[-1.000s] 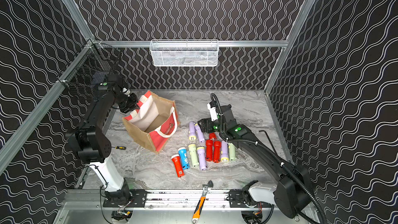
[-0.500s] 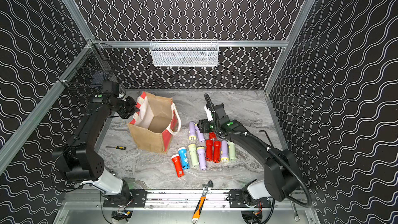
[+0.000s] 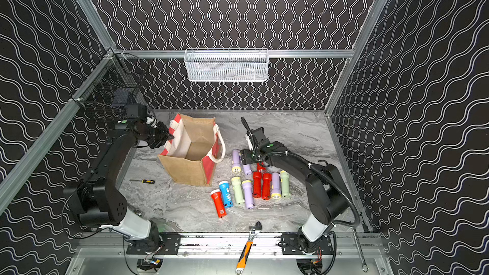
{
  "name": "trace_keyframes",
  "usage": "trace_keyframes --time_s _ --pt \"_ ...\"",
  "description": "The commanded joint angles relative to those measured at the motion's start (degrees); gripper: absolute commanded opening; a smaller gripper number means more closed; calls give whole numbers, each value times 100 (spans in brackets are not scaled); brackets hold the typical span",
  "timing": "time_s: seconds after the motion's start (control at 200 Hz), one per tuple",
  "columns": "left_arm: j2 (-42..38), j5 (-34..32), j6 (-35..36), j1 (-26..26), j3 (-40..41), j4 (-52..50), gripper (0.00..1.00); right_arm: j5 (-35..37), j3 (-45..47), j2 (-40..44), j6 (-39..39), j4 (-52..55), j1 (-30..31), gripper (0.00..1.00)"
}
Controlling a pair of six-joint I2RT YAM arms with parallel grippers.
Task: Put the flashlights into the tote bags
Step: Adjust the canvas bag at the center of the board.
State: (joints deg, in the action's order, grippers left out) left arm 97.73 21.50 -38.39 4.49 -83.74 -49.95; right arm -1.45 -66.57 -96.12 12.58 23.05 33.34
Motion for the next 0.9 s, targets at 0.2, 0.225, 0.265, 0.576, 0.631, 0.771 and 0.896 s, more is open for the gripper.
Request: trace_keyframes --time_s 0.2,0.225,0.265,0.576,0.631,0.771,0.896 --pt "136 8 795 6 -275 -435 32 316 -208 -380 -79 523 76 76" --pt "163 4 823 7 -267 -444 32 331 -213 -389 -81 533 77 76" --pt "199 -20 869 -1 -257 -453 32 334 -217 -413 -80 543 76 76" --pt "334 -487 1368 -8 -465 -855 30 198 -471 -884 -137 537 96 70" --pt "337 -472 1408 -10 -471 -864 30 181 -569 -979 -159 560 94 68" --pt "354 -484 1474 -10 -468 -880 30 177 -773 -1206 -169 626 124 66" --pt "378 -445 1534 -4 -476 -919 30 245 -861 -1493 -161 712 142 63"
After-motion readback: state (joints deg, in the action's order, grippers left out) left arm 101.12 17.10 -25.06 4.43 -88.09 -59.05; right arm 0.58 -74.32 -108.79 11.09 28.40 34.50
